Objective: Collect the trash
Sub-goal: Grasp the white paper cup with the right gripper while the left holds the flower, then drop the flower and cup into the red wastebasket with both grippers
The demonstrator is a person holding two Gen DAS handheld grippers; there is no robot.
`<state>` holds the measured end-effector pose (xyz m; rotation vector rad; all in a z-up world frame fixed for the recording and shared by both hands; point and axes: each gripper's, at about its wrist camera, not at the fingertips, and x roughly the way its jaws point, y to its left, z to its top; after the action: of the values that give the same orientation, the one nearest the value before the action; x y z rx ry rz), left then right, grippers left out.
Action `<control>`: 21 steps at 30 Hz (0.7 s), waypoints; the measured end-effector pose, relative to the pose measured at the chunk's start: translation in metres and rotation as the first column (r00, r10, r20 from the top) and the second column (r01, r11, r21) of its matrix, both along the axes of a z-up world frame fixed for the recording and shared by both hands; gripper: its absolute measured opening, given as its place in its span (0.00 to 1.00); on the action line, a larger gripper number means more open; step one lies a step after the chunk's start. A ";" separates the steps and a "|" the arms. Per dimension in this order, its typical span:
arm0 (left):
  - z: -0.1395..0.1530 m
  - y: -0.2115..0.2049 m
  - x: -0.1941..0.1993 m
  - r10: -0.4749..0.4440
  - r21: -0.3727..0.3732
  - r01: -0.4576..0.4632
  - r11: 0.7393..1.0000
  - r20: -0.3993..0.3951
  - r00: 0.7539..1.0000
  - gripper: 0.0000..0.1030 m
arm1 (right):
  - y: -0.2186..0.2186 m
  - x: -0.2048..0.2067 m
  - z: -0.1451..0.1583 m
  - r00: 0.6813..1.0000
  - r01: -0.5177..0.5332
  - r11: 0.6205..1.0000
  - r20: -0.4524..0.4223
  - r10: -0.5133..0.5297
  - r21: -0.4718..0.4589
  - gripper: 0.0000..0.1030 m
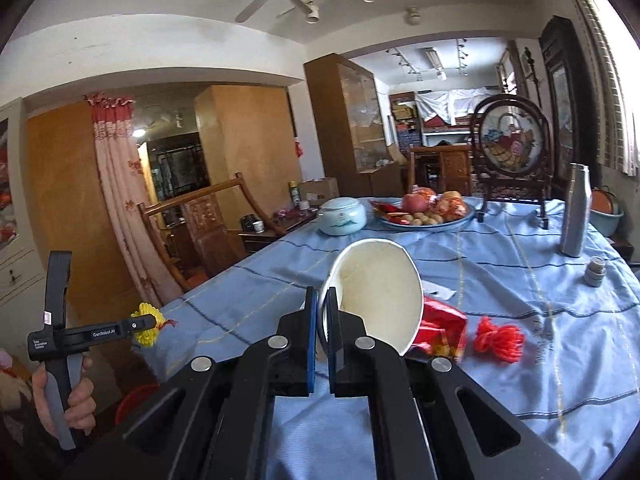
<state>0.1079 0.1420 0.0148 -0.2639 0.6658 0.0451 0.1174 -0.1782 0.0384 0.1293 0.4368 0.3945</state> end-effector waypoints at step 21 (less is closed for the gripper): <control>-0.080 0.153 -0.069 0.408 -0.030 -0.421 0.907 -0.195 0.892 0.70 | 0.150 -0.010 0.004 0.935 -0.351 0.935 -0.071 0.347 -0.051 0.05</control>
<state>0.0393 0.2948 -0.0647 -0.4729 0.7869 0.4627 0.1073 -0.0281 0.0429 0.0009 0.5342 0.7280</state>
